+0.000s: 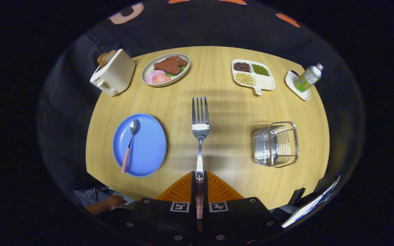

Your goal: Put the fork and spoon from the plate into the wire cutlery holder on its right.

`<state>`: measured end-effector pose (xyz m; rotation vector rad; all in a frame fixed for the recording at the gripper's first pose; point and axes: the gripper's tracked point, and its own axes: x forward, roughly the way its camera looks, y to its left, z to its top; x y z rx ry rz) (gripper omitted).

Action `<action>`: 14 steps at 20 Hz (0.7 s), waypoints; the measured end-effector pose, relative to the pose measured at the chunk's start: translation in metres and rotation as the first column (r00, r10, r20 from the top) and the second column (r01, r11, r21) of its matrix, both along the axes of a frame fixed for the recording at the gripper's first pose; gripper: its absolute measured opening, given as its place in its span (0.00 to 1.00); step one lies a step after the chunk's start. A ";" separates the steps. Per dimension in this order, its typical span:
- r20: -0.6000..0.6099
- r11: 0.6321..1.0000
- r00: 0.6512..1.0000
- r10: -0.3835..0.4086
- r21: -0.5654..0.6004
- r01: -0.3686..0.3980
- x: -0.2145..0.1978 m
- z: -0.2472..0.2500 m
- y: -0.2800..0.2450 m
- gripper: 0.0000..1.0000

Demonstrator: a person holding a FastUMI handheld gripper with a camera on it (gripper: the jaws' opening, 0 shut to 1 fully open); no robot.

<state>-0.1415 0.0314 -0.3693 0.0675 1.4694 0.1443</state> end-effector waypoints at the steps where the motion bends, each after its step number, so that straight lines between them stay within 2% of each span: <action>1: -0.009 1.000 1.000 -0.007 -0.024 0.006 -0.002 0.000 -0.020 0.07; 5: -0.099 0.998 0.995 -0.027 -0.054 0.021 -0.013 -0.004 -0.075 0.07; 9: -0.183 0.999 0.983 0.013 -0.046 -0.022 -0.018 -0.013 -0.102 0.07; 14: -0.344 0.998 0.937 0.062 0.003 -0.065 -0.026 -0.027 -0.118 0.07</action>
